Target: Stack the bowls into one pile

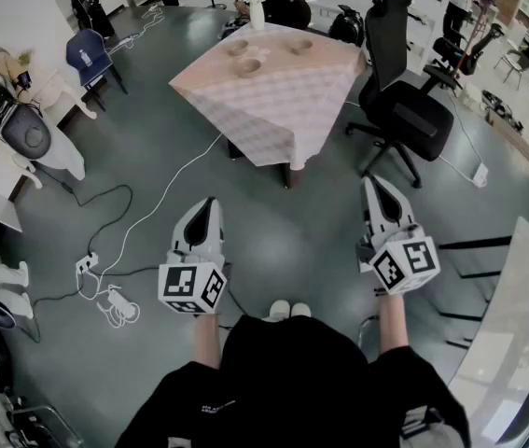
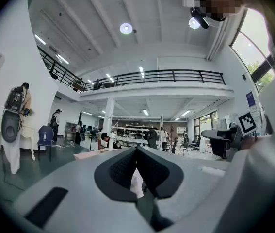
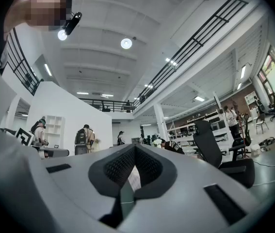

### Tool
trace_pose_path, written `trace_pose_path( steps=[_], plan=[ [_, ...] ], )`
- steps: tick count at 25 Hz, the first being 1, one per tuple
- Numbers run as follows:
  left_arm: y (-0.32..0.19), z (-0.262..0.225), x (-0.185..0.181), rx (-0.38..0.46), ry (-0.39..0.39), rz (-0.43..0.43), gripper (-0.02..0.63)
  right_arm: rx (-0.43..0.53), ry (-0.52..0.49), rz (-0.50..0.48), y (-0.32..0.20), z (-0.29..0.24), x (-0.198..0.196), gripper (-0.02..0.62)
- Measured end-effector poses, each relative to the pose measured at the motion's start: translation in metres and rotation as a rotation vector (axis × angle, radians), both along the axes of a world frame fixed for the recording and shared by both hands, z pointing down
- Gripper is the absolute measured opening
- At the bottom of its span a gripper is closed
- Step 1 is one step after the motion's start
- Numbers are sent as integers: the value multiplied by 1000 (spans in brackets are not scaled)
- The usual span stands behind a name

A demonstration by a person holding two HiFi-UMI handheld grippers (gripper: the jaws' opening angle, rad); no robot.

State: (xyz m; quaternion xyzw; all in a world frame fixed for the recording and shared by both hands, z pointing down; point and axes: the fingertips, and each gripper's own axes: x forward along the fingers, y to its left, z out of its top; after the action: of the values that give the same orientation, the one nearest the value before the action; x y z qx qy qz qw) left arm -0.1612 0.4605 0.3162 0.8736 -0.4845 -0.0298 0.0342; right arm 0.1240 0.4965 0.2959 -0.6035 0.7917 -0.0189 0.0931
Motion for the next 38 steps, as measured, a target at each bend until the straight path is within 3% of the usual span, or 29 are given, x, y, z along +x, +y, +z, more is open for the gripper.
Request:
trace_pose_path(
  steps=[15,26,38],
  plan=[
    [8,17,34,-38,-12,31,-3,-18,-26,1,4,16,22,-9],
    [-7,32,21,-72,-13,-31,-3,-33,-54,-42,-24,32,17,-9],
    [-134,43,25,-82,6,-24,-3,-60,-43,-59,-152,45,9,-9]
  ],
)
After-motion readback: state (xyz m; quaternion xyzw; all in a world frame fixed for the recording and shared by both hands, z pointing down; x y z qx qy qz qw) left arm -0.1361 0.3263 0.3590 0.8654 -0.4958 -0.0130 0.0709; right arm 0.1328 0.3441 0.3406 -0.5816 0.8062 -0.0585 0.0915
